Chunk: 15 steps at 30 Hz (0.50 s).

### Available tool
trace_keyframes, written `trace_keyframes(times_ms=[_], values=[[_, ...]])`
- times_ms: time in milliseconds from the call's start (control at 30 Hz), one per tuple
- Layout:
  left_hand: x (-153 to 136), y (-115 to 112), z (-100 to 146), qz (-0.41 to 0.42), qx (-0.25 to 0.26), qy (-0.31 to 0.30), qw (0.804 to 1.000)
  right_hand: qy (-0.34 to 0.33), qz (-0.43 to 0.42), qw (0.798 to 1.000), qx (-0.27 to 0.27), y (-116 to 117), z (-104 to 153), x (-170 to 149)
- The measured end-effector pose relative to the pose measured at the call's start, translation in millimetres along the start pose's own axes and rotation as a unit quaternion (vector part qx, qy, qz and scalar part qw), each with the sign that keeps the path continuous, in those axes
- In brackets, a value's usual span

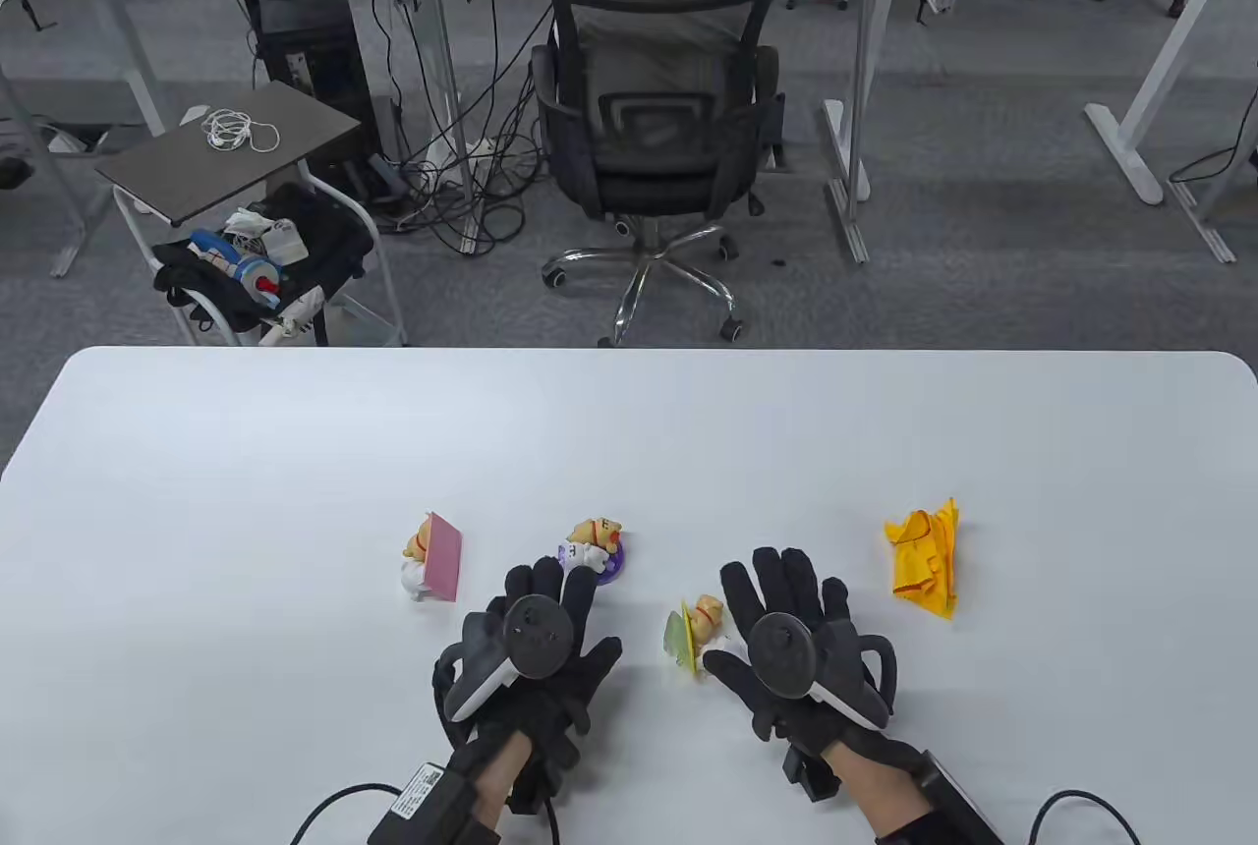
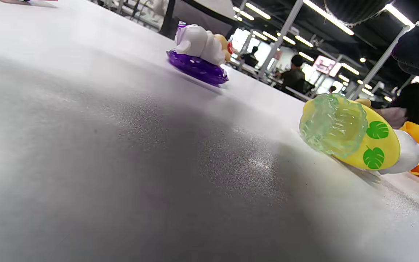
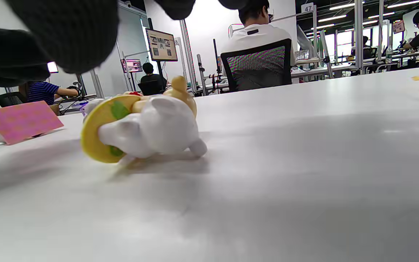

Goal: Dust the small ornaments

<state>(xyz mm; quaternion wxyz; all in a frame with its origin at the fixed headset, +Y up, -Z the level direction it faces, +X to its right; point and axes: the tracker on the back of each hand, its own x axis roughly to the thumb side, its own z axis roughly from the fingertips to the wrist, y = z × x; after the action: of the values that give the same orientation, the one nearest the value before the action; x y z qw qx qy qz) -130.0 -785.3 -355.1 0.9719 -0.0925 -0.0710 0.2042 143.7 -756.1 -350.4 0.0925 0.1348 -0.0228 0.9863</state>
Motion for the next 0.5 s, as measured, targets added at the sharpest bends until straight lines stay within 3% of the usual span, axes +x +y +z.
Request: trace_keyframes(times_ms=[500], values=[[1.2,0.2,-2.2,0.006,0.001,-0.002,1.0,0.006,0.004,1.0,0.001,0.0,0.8,-1.2]])
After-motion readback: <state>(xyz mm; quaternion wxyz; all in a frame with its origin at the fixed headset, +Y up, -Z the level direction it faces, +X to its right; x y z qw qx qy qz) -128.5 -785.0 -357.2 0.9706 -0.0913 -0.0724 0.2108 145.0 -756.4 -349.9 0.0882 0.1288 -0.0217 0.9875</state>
